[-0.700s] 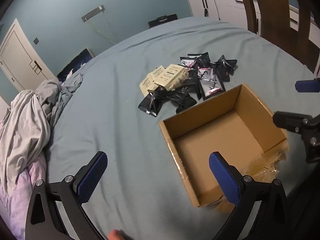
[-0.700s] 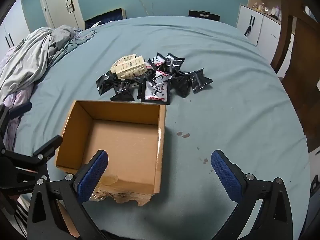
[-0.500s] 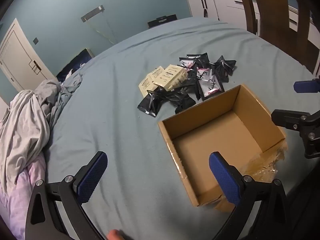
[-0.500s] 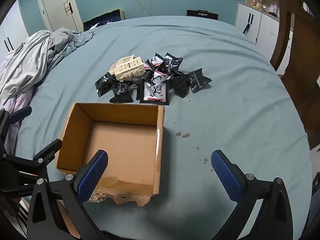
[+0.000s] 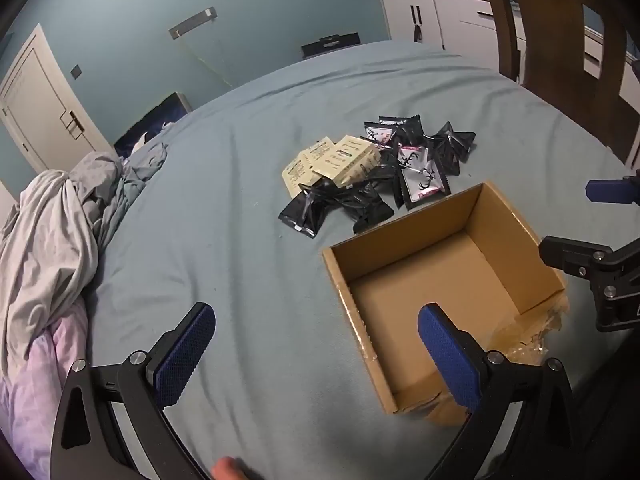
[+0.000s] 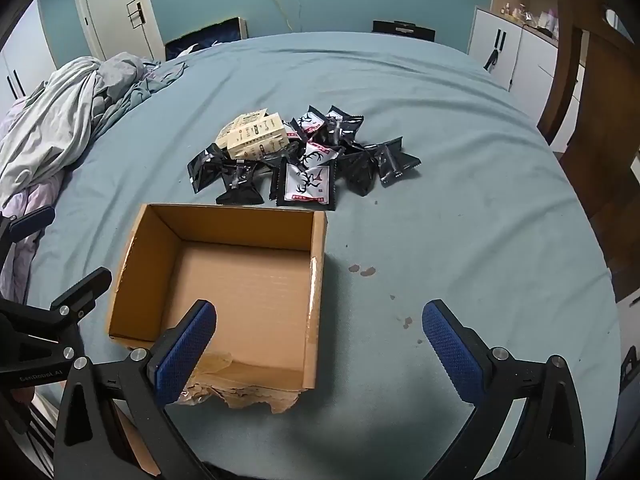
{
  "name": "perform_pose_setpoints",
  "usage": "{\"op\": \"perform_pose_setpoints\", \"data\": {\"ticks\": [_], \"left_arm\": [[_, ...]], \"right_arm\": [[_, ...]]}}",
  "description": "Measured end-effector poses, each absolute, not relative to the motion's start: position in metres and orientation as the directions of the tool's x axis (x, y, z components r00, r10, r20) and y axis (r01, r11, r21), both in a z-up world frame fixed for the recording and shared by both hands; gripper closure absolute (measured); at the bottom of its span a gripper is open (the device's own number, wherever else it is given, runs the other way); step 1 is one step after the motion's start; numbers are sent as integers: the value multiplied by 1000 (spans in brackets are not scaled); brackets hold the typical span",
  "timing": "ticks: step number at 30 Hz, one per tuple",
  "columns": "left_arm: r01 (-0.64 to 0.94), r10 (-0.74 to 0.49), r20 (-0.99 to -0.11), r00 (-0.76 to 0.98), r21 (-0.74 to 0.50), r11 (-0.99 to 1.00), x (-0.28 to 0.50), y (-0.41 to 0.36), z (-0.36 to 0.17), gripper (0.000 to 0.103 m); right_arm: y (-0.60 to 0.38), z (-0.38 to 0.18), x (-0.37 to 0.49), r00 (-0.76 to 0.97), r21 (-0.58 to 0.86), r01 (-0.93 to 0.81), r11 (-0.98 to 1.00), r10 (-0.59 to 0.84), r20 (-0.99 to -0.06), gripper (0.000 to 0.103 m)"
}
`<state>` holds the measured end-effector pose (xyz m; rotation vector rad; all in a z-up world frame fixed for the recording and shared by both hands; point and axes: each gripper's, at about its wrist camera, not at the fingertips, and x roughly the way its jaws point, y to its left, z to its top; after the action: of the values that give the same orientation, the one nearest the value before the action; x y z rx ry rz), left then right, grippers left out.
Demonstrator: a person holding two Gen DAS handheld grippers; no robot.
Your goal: Organize snacks
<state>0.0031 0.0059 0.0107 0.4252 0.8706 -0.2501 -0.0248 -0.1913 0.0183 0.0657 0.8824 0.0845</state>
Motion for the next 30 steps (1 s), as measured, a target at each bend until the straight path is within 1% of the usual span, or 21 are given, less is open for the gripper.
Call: {"op": "perform_pose_setpoints", "data": {"ticks": [19, 26, 30], "left_arm": [[374, -40, -795, 605, 239, 896, 6, 9, 7, 0], [378, -76, -816, 574, 182, 908, 9, 12, 7, 0], [378, -82, -820, 567, 170, 910, 8, 12, 7, 0]], "right_arm": [[-191, 19, -25, 635, 100, -54, 994, 111, -765, 0], [-190, 18, -22, 629, 101, -54, 993, 112, -769, 0], [-190, 19, -23, 636, 101, -52, 994, 111, -764, 0]]}}
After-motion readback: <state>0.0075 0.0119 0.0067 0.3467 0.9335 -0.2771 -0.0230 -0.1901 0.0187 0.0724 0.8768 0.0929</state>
